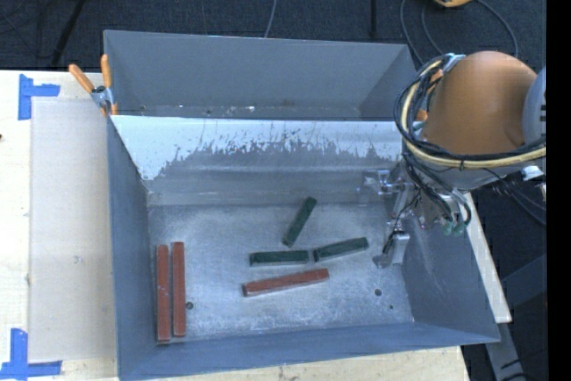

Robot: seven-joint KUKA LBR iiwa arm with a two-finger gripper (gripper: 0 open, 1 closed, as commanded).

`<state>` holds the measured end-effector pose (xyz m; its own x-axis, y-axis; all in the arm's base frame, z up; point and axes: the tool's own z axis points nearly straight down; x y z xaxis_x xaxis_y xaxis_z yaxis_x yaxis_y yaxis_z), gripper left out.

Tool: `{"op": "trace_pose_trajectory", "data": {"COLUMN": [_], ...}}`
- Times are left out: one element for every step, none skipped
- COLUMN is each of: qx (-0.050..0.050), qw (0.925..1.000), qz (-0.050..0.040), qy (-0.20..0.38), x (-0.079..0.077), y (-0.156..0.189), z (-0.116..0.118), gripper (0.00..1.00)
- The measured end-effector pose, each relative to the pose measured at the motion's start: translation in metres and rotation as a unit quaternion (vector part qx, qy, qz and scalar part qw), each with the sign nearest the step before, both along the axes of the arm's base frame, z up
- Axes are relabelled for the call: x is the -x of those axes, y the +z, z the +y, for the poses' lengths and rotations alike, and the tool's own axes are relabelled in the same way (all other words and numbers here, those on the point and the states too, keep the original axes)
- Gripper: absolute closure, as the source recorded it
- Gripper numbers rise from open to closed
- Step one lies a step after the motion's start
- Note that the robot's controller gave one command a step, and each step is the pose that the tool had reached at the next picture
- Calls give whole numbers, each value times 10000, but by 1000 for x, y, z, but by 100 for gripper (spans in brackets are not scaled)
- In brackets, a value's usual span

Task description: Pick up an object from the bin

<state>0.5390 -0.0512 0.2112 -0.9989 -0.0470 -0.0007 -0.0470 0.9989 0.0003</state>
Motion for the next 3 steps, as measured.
{"op": "trace_pose_trajectory", "data": {"qx": [2, 0, 0], "qw": [9998, 9998, 9974], "qz": [-45, -16, 1], "qy": [-198, -200, -722], "x": [-13, -15, -76], "y": [-39, -101, -137], "z": [-3, -21, -23], "gripper": [0, 0, 100]}}
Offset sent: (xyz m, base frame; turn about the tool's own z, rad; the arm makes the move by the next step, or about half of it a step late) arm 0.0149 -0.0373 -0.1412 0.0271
